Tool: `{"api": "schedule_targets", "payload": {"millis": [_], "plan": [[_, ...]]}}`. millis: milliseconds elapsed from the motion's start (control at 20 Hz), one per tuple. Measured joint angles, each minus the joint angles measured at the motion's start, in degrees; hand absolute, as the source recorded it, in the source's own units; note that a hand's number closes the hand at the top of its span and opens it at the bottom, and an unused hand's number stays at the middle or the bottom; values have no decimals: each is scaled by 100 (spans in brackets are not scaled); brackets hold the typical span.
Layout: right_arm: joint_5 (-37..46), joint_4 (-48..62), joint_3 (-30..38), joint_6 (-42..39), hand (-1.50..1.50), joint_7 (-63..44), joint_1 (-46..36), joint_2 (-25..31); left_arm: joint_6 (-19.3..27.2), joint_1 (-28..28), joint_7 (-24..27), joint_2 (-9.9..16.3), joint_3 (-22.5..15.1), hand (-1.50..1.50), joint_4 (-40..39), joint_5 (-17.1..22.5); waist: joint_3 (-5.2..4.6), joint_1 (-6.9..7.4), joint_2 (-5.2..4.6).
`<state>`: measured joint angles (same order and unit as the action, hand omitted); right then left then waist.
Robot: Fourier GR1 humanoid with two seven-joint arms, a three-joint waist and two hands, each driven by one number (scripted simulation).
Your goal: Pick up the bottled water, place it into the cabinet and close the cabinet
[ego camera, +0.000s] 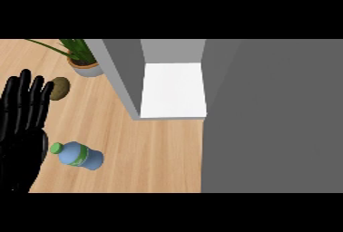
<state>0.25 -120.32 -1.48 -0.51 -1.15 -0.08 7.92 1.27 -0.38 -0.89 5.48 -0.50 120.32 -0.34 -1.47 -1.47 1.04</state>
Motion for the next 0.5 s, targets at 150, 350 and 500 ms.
{"api": "schedule_targets", "payload": {"millis": [150,350,500], "plan": [[-2,-167,9,-23,-150,55,201,-15,209,93,-47,-106,179,-150,106,7,78,73,-47],[-188,-517,-169,-138,-150,-37,513,-90,808,363,-405,-256,698,-150,367,172,121,174,-60],[-473,-807,-499,-350,-150,-298,725,-121,1405,597,-859,-405,942,-150,574,507,132,209,-55]]}}
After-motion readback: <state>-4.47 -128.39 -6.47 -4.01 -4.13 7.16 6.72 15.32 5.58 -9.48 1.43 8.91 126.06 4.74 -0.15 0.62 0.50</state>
